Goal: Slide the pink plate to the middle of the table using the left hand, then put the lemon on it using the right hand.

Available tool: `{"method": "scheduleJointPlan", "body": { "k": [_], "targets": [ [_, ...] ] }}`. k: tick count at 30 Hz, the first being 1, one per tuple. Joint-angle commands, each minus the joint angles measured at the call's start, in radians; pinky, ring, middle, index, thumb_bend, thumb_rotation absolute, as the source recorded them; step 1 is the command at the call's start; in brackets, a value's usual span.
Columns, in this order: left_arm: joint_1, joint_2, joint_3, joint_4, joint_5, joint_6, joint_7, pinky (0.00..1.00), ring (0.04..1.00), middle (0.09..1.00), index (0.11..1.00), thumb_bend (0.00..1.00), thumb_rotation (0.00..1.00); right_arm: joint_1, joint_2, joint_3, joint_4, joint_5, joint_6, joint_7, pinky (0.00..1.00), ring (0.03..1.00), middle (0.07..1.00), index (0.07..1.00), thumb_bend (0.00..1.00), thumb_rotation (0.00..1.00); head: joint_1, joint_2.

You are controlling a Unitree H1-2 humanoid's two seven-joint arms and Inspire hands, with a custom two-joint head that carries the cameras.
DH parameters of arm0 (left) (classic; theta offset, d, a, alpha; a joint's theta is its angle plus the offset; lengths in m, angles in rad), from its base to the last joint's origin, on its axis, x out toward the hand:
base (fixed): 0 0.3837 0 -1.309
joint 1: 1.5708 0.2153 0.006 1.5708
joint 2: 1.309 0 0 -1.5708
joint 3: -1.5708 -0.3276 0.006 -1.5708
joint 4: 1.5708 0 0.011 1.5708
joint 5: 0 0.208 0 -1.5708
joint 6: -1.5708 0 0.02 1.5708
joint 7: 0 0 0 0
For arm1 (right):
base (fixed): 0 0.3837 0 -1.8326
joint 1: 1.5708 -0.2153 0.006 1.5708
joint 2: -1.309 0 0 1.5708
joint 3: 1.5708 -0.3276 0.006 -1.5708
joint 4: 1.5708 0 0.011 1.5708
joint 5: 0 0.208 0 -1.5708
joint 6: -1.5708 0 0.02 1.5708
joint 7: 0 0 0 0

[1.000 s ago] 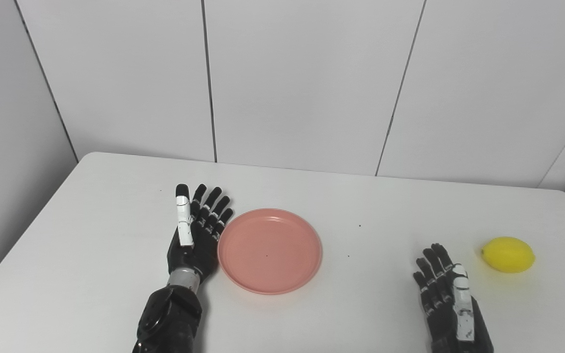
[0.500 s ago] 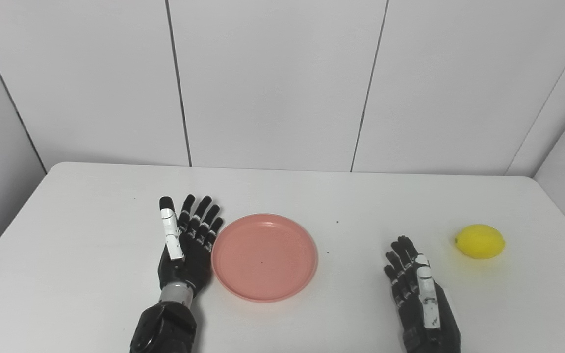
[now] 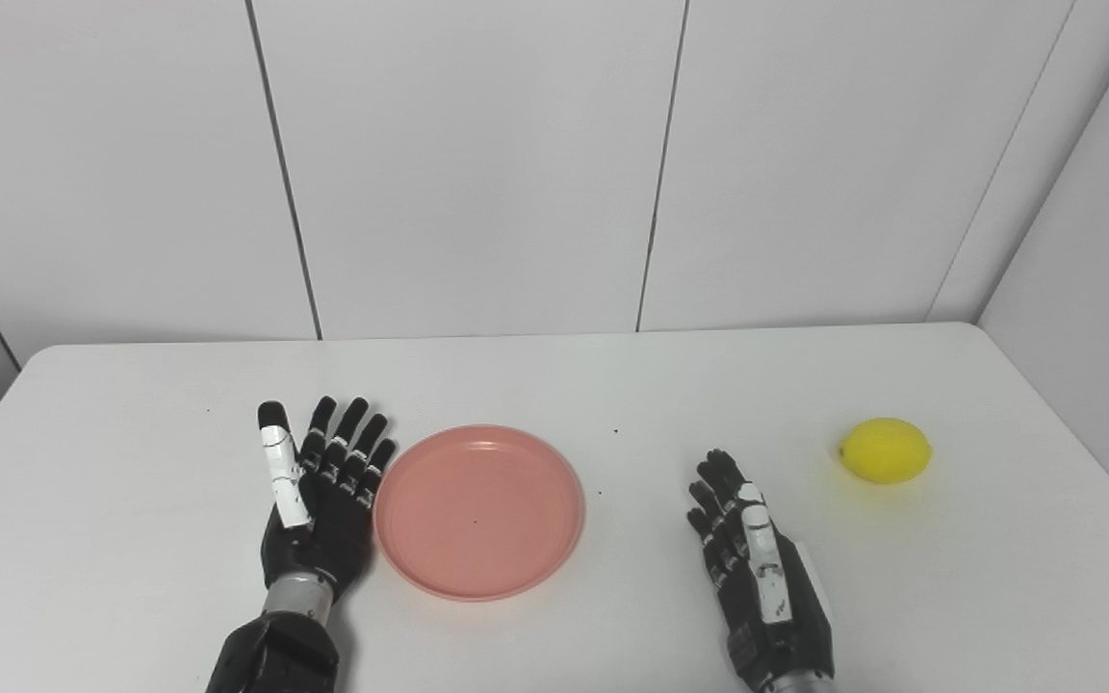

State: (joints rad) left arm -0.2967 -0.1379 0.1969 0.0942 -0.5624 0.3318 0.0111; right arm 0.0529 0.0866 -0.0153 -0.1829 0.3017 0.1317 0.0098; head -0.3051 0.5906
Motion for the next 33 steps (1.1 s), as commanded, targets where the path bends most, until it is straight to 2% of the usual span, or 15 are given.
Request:
{"method": "scheduleJointPlan", "body": {
  "k": [1,7,10,12,14,17,21,23,25,29,33],
  "targets": [
    [0.018,0.003,-0.006,0.028,0.002,0.073,0.014,0.96,0.913,0.923,0.978,0.79,0.84,0.0,0.018,0.007,0.012,-0.004,0.038,-0.011,1.0,0.962,0.944,0.91,0.69,0.79,-0.011,0.001],
    [0.012,0.009,0.002,0.034,-0.01,0.082,0.011,0.99,0.938,0.942,0.996,0.77,0.85,-0.007,0.032,0.009,0.015,-0.021,0.04,-0.021,1.0,0.957,0.937,0.901,0.7,0.78,-0.039,0.003],
    [0.011,0.01,0.006,0.036,-0.015,0.082,0.015,1.0,0.949,0.946,1.0,0.78,0.84,-0.007,0.033,0.013,0.021,-0.043,0.019,-0.025,0.99,0.948,0.936,0.9,0.69,0.79,-0.04,0.002],
    [0.012,0.017,-0.001,0.038,-0.002,0.077,0.016,1.0,0.954,0.95,1.0,0.78,0.85,-0.006,0.033,0.023,0.015,-0.106,-0.003,-0.047,0.97,0.932,0.925,0.89,0.7,0.76,-0.04,0.002],
    [0.012,0.025,-0.008,0.044,0.016,0.068,0.019,0.99,0.948,0.944,0.999,0.78,0.86,-0.008,0.034,0.031,0.002,-0.169,-0.016,-0.069,0.95,0.903,0.898,0.866,0.66,0.67,-0.047,-0.007],
    [0.011,0.036,-0.016,0.053,0.034,0.056,0.018,0.98,0.943,0.938,0.994,0.78,0.87,-0.015,0.038,0.035,-0.028,-0.228,-0.015,-0.093,0.94,0.892,0.892,0.856,0.62,0.64,-0.06,-0.015],
    [0.009,0.047,-0.017,0.066,0.04,0.048,0.001,1.0,0.959,0.949,0.994,0.77,0.87,-0.037,0.026,0.043,-0.075,-0.343,-0.055,-0.122,0.88,0.848,0.85,0.83,0.62,0.69,-0.069,-0.016],
    [0.006,0.052,-0.017,0.075,0.039,0.045,-0.007,1.0,0.967,0.958,0.999,0.78,0.88,-0.053,0.018,0.046,-0.097,-0.41,-0.054,-0.141,0.79,0.806,0.826,0.816,0.64,0.73,-0.09,-0.022],
    [0.004,0.056,-0.015,0.084,0.038,0.042,-0.015,1.0,0.968,0.959,1.0,0.78,0.88,-0.065,0.005,0.054,-0.117,-0.472,-0.039,-0.15,0.77,0.801,0.827,0.819,0.64,0.75,-0.105,-0.026],
    [0.001,0.06,-0.006,0.093,0.03,0.045,-0.021,1.0,0.956,0.955,1.0,0.77,0.88,-0.101,-0.023,0.045,-0.125,-0.521,-0.017,-0.151,0.76,0.801,0.829,0.821,0.63,0.76,-0.13,-0.037],
    [-0.007,0.059,0.011,0.108,0.017,0.049,-0.021,1.0,0.956,0.949,0.992,0.76,0.87,-0.145,-0.058,0.027,-0.106,-0.561,0.0,-0.155,0.74,0.782,0.812,0.803,0.67,0.77,-0.144,-0.044]
  ]
}}
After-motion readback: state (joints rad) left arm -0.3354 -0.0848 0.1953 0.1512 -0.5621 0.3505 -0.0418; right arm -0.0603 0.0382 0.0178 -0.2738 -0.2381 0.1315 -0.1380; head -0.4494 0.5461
